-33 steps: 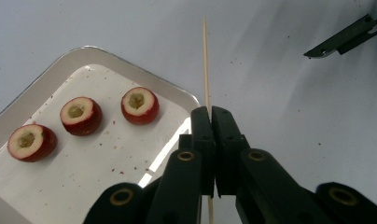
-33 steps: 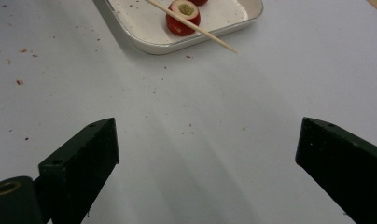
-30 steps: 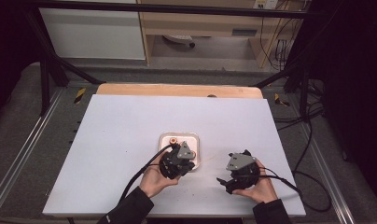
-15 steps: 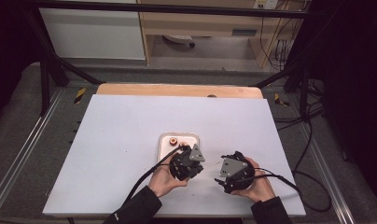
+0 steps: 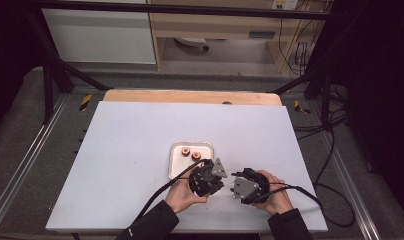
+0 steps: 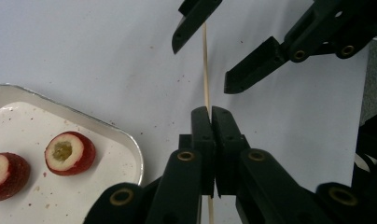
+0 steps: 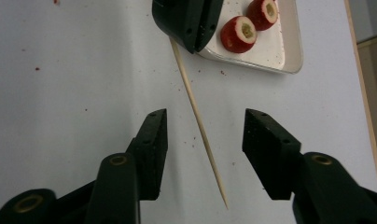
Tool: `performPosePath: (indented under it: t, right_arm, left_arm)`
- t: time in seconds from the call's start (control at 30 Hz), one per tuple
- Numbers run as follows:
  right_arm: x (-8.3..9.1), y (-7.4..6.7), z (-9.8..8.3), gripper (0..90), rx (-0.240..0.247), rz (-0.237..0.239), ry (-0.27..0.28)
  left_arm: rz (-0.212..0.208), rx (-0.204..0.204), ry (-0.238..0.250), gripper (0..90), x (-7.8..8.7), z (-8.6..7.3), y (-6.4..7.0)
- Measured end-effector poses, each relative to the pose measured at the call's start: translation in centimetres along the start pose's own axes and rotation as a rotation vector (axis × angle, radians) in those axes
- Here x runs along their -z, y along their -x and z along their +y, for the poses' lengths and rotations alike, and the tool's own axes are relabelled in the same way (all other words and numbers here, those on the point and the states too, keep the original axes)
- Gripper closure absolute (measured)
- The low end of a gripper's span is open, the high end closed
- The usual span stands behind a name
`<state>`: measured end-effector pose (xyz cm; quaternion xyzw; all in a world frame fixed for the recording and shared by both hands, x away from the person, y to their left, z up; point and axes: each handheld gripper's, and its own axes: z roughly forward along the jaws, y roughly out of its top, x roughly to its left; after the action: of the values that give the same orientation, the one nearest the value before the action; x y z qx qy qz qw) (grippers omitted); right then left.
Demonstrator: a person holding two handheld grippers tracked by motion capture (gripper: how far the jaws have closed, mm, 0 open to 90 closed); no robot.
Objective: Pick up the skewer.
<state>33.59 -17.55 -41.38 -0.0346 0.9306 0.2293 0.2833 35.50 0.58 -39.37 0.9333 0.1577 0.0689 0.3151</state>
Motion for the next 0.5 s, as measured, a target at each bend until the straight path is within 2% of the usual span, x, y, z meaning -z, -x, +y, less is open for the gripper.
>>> performPosePath:
  t: [0.07, 0.1, 0.13, 0.27, 0.5]
  right_arm:
    - [-0.07, -0.17, 0.02, 56.6, 0.028, 0.006, -0.003]
    - [-0.11, -0.13, 0.00, 59.1, 0.057, -0.003, -0.008]
    - [-0.12, -0.24, 0.04, 61.2, 0.065, 0.014, -0.002]
    - [-0.45, -0.57, 0.00, 67.9, 0.130, 0.020, -0.040]
    - [-0.24, -0.61, -0.07, 77.8, 0.191, 0.020, -0.042]
  left_arm:
    - [-0.001, -0.004, -0.002, 88.5, -0.03, 0.06, 0.06]
    - [-0.001, -0.009, -0.004, 88.5, -0.01, 0.14, 0.13]
    - [-0.006, -0.010, -0.001, 88.5, 0.02, 0.19, 0.18]
    - [-0.009, -0.014, -0.009, 88.5, -0.09, 0.19, 0.29]
    - [-0.023, -0.027, -0.011, 88.5, -0.28, 0.35, 0.49]
